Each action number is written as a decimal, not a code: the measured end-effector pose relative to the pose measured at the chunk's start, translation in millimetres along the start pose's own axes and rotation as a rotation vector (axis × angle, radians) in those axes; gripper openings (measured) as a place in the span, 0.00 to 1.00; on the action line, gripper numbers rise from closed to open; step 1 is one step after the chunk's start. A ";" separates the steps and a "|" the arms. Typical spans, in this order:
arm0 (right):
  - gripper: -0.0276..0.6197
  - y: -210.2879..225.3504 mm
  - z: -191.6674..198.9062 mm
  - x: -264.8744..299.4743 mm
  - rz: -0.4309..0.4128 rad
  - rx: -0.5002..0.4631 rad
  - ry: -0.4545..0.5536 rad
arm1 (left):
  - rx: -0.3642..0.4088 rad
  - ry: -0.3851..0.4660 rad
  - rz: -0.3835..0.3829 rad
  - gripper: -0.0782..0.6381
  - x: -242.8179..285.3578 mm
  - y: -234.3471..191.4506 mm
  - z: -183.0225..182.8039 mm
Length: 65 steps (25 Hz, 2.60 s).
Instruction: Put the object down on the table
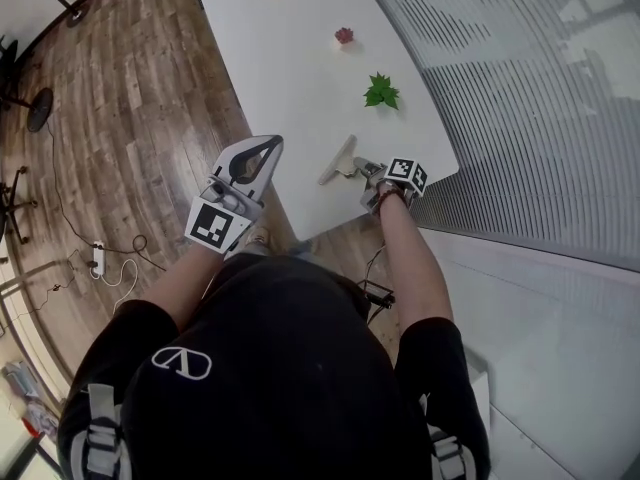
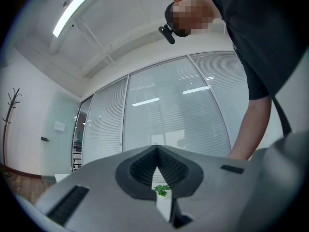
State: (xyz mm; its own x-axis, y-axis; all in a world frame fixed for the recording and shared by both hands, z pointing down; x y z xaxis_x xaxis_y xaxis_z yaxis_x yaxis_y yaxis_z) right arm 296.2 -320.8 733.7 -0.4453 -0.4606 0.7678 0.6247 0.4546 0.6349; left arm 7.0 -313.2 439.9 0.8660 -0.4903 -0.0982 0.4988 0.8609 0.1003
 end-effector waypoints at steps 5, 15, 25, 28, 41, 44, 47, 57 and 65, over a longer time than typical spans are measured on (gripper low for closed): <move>0.30 -27.9 -12.8 -54.7 -0.024 -0.159 0.163 | -0.006 0.018 0.043 0.12 11.0 2.9 -1.5; 0.08 -137.3 12.5 -203.8 -0.004 -0.735 0.748 | -0.009 0.076 0.177 0.12 43.3 22.5 -24.5; 0.05 -191.2 73.4 -279.6 0.032 -1.089 1.086 | 0.019 0.112 0.224 0.12 45.7 33.4 -50.1; 0.05 -199.7 83.8 -293.0 0.067 -1.139 1.155 | 0.023 0.120 0.229 0.12 42.5 34.1 -57.8; 0.05 -206.3 103.8 -300.8 0.109 -1.231 1.231 | 0.094 0.097 0.253 0.12 43.2 42.2 -61.4; 0.05 -205.9 102.3 -303.5 0.110 -1.219 1.240 | 0.087 0.101 0.246 0.12 42.4 40.3 -62.2; 0.05 -206.3 100.6 -304.2 0.122 -1.209 1.241 | 0.081 0.103 0.242 0.12 43.1 39.4 -63.3; 0.05 -208.0 105.1 -300.1 0.097 -1.240 1.246 | 0.078 0.103 0.240 0.12 45.3 38.7 -64.0; 0.05 -205.5 105.6 -301.0 0.099 -1.225 1.250 | 0.079 0.099 0.238 0.12 45.0 38.9 -62.5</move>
State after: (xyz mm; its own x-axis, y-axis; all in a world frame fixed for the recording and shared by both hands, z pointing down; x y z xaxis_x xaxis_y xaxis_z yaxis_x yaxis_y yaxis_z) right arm 234.1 -195.0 381.1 -0.0292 -0.9947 -0.0986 0.9592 -0.0001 -0.2827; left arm 63.2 -293.3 377.5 0.9535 -0.2560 -0.1589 0.2859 0.9352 0.2089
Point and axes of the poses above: the fingertips, and each gripper's own axes: x forward along the fingers, y to its right, z out of its underside, the point moved 5 cm from there along -x, backward along the fingers, and after that the axes turned 8 degrees about z, right-handed, at the moved point
